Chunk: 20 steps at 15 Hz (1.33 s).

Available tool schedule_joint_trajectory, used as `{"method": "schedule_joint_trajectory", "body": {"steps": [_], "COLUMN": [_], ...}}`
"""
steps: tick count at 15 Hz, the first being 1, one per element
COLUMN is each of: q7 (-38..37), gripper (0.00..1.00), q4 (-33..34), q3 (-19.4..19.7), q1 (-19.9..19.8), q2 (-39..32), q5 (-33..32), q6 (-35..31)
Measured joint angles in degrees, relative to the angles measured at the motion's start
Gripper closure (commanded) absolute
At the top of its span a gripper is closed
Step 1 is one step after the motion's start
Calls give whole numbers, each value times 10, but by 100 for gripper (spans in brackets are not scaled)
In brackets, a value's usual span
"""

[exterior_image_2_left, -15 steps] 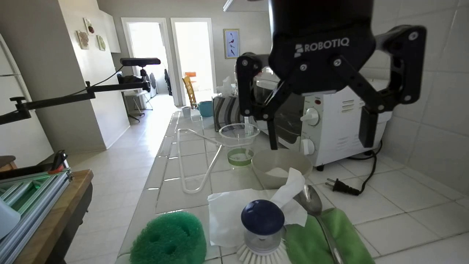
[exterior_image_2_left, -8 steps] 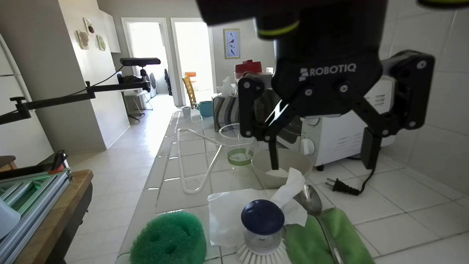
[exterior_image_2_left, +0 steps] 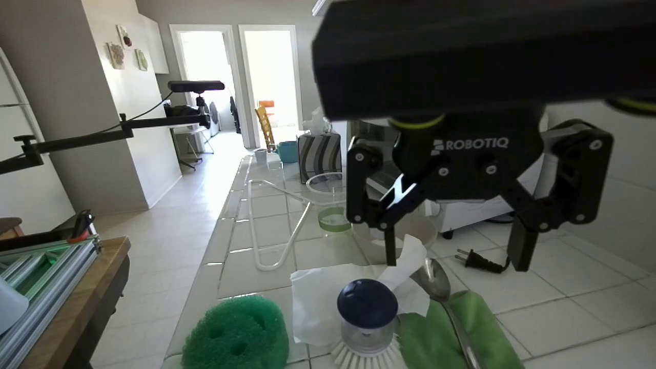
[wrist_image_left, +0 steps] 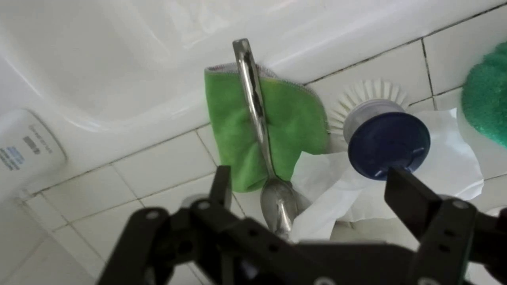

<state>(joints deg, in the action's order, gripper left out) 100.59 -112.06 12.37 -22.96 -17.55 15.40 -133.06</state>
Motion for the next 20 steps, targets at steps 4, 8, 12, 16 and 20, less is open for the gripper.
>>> {"method": "schedule_joint_trajectory", "body": {"steps": [4, 8, 12, 16, 20], "q7": [6, 6, 9, 16, 18], "gripper": [0, 0, 0, 0, 0], "q4": [14, 19, 18, 19, 24], "q3": [-11, -13, -15, -20, -21], "q1": [-13, -14, -14, -14, -14], "q2": [-19, -23, -23, -31, -49], "q5": [6, 6, 5, 2, -8], "q6": [0, 0, 1, 4, 9]}}
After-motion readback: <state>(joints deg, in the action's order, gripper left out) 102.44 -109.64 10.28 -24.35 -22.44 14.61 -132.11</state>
